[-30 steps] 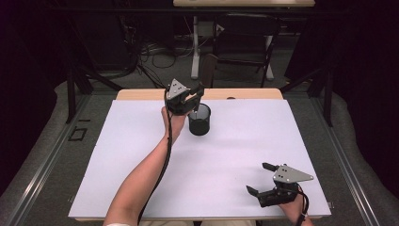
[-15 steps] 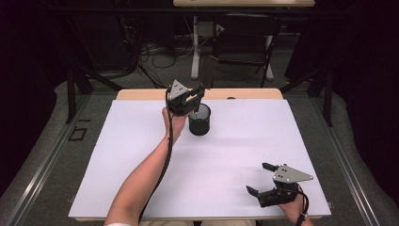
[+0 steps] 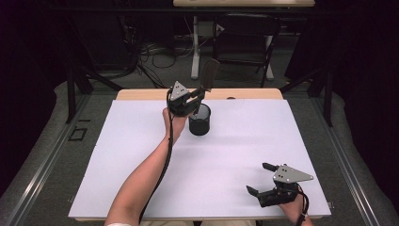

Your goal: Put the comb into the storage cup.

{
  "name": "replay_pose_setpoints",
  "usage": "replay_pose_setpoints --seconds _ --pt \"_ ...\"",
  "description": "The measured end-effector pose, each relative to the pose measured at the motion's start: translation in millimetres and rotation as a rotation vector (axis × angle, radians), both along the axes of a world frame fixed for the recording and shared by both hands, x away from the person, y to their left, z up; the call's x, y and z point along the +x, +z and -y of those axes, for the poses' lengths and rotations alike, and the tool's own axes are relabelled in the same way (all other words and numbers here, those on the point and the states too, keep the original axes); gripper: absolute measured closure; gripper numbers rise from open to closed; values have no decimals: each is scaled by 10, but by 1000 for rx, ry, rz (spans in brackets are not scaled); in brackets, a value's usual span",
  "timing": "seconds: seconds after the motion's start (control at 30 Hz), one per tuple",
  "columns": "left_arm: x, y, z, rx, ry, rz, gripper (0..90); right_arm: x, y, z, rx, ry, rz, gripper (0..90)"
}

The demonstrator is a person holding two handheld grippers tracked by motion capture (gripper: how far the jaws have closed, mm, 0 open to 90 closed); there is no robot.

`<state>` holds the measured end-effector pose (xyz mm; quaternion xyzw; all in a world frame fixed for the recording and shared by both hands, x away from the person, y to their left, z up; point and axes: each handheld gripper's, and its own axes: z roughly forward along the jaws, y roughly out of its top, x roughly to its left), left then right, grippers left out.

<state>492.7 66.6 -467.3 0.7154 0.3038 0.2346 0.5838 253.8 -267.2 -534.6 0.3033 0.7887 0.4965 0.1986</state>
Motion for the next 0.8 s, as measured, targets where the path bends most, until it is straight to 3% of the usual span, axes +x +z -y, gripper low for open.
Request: replay_pose_setpoints --seconds 0.8 --pt "42 -74 13 43 -12 -38 720 1 -1 1 -1 -3 -2 6"
